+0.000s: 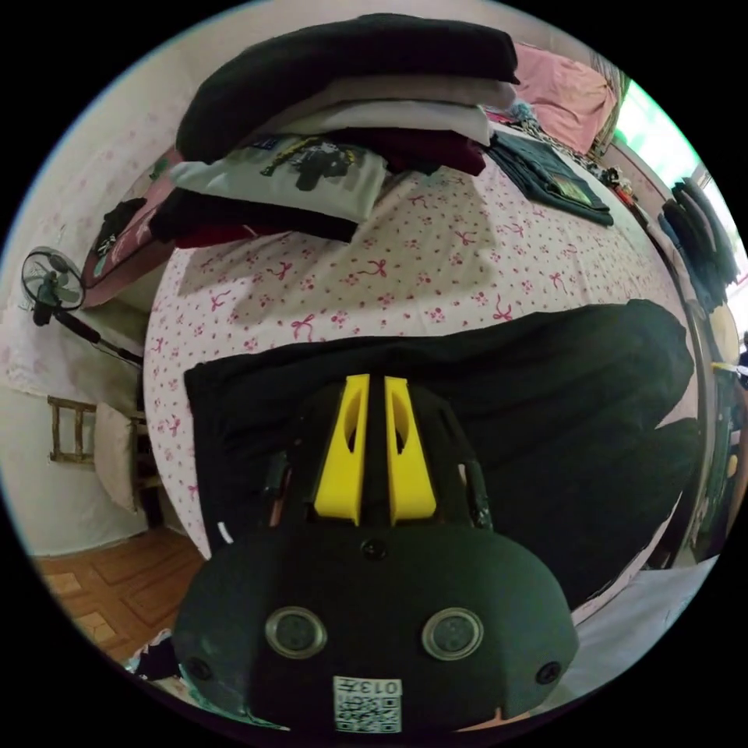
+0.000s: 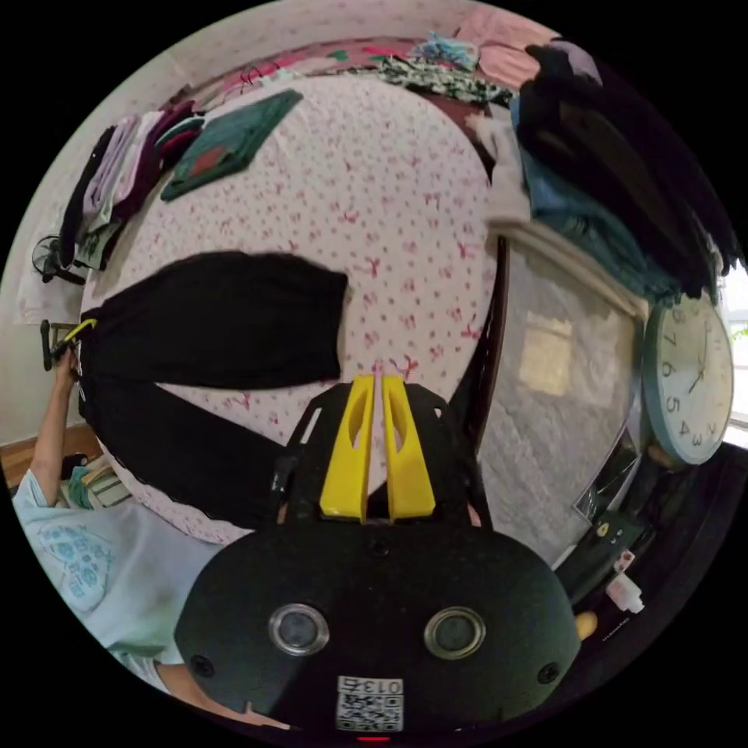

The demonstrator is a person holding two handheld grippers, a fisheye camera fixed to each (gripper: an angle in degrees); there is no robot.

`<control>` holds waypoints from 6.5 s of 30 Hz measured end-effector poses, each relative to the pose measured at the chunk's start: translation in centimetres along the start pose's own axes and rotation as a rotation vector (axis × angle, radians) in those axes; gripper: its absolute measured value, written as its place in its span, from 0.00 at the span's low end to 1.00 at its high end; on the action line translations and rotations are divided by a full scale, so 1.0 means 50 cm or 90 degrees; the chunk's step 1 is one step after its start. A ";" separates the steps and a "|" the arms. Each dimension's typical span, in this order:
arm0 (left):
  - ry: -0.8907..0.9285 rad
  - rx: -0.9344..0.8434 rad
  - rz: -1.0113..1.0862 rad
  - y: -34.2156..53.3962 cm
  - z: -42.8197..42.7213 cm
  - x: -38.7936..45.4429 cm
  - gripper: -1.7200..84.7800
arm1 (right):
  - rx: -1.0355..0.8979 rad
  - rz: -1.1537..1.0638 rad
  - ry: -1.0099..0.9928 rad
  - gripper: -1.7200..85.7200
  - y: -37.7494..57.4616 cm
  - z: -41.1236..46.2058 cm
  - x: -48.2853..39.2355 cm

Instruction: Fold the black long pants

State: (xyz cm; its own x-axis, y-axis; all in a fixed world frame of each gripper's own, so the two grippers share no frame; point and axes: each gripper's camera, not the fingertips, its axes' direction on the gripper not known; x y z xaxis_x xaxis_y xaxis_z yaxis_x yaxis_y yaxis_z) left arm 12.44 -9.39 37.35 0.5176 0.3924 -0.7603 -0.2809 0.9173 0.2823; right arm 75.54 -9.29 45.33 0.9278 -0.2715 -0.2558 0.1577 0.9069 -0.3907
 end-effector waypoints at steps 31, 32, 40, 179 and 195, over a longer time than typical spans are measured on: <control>-0.120 -0.120 0.073 -0.140 0.011 -0.193 0.04 | 0.084 -0.128 0.050 0.04 -0.172 0.066 -0.205; -0.117 -0.106 0.068 -0.139 -0.003 -0.199 0.04 | 0.087 -0.135 0.067 0.04 -0.168 0.064 -0.212; -0.035 0.075 -0.122 -0.092 -0.075 -0.321 0.04 | 0.270 -0.088 0.122 0.04 -0.102 0.000 -0.226; 0.119 0.088 -0.285 0.835 -0.433 -0.122 0.13 | 0.186 -0.288 -0.084 0.02 0.621 0.201 -0.650; 0.056 -0.041 -0.364 0.660 -0.405 -0.339 0.06 | 0.143 -0.161 -0.031 0.02 0.636 0.241 -0.640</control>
State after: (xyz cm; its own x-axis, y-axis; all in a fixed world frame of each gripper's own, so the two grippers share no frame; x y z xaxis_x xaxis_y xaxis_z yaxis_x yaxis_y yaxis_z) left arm -21.97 12.86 47.71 0.5332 -0.1736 -0.8280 -0.0262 0.9749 -0.2213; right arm 54.95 32.10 51.74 0.8640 -0.4861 -0.1313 0.4503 0.8625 -0.2308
